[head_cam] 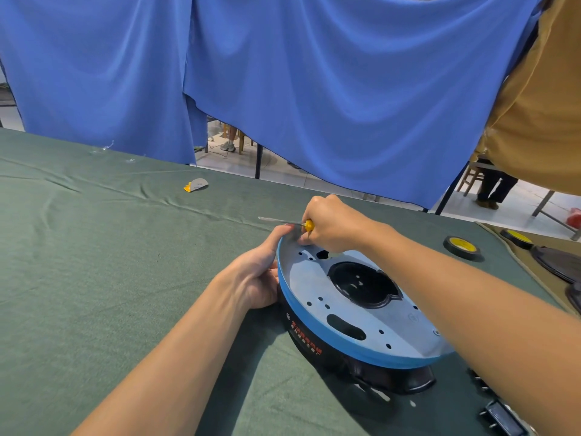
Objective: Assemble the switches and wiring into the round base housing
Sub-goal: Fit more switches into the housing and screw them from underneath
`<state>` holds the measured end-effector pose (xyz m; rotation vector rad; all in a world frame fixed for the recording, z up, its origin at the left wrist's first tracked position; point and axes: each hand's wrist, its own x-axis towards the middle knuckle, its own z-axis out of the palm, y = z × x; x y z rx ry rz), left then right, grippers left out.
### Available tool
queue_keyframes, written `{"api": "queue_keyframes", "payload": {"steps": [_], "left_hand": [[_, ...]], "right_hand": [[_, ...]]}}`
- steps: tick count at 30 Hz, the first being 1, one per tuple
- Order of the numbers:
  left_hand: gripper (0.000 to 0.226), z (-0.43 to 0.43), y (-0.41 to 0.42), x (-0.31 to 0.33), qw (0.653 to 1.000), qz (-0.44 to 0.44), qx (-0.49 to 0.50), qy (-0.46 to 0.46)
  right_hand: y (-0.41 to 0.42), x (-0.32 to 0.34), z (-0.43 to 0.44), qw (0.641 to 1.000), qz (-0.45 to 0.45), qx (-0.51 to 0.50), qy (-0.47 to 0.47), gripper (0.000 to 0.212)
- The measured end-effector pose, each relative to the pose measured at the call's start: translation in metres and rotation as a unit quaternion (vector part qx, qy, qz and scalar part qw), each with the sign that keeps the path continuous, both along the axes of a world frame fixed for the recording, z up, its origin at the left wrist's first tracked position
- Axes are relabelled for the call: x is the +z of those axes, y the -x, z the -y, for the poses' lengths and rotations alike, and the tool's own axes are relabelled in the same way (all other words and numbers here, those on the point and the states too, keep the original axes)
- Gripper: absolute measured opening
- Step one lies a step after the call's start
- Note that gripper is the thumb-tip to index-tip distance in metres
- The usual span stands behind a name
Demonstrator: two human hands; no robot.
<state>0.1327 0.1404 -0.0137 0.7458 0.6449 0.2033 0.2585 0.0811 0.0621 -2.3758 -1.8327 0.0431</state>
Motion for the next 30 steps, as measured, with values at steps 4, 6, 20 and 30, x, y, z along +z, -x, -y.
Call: {"api": "queue_keyframes", "payload": {"steps": [4,6,20,30], "left_hand": [[0.072,0.001,0.001,0.001,1.000,-0.001,0.001,0.006],[0.078,0.001,0.001,0.001,1.000,-0.001,0.003,0.010],[0.072,0.001,0.000,0.001,1.000,0.009,0.002,0.019],[0.064,0.003,-0.001,0.000,1.000,0.004,0.014,-0.003]], "right_hand": [[-0.003,-0.009,0.003,1.000,0.005,-0.025,-0.015,0.040],[-0.004,-0.009,0.005,1.000,-0.002,-0.020,-0.021,0.039],[-0.001,-0.004,0.005,0.999,-0.036,-0.012,-0.024,0.016],[0.009,-0.019,0.008,0.996,0.011,-0.072,-0.057,0.039]]}}
